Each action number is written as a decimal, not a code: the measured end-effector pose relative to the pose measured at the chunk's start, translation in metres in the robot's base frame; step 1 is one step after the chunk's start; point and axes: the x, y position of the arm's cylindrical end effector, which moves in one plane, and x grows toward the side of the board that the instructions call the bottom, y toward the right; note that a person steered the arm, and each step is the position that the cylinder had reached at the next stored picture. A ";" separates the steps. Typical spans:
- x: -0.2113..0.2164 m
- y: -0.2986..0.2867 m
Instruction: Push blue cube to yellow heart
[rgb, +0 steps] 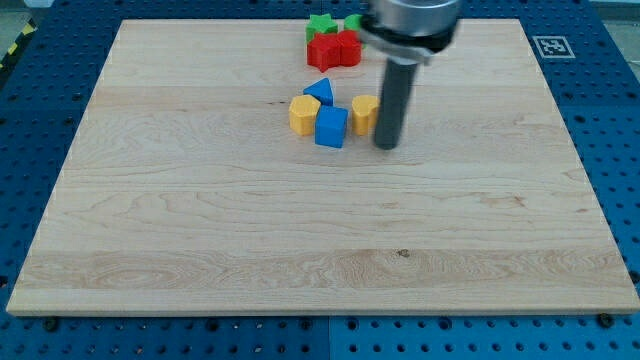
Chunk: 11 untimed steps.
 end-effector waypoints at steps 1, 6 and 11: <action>0.003 -0.063; -0.005 -0.123; -0.031 -0.070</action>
